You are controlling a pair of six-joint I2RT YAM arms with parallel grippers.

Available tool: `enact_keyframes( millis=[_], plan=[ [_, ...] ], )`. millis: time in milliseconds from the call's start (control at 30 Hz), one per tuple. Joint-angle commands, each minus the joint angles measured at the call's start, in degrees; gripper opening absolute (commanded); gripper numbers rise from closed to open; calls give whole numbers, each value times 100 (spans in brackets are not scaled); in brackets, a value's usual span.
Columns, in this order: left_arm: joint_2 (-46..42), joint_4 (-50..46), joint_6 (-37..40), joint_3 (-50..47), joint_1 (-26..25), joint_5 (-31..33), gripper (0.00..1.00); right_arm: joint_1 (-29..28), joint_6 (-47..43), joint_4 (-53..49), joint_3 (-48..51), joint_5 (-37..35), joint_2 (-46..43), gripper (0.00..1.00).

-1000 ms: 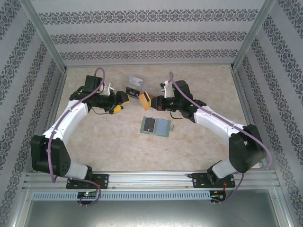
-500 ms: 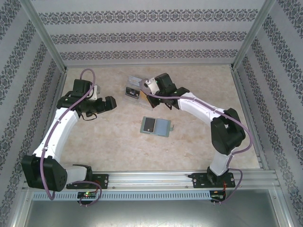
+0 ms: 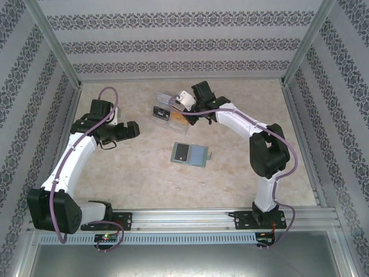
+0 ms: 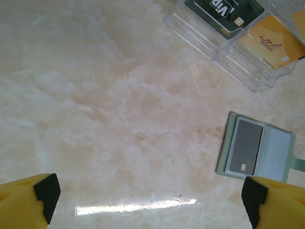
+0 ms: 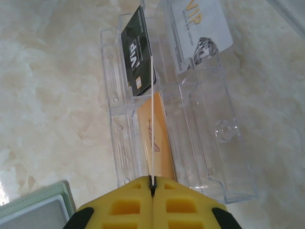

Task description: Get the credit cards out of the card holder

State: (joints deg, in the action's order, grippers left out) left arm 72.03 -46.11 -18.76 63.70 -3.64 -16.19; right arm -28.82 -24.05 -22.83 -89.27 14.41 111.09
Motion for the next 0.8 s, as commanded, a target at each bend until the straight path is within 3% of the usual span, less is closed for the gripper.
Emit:
enact_keyframes(
  millis=[0,467,600,767],
  plan=[
    [-31,72,185,-33,74,66,100,12,-512,-283,-174,353,195,0],
    [140,65,226,-34,105,-87,100,140,-741,-413,-811,152,845,0],
    [178,66,180,-50,101,-221,99,157,-708,-573,-902,73,950,9],
    [232,55,187,-40,101,-317,100,148,-748,-618,-839,90,915,13]
  ],
)
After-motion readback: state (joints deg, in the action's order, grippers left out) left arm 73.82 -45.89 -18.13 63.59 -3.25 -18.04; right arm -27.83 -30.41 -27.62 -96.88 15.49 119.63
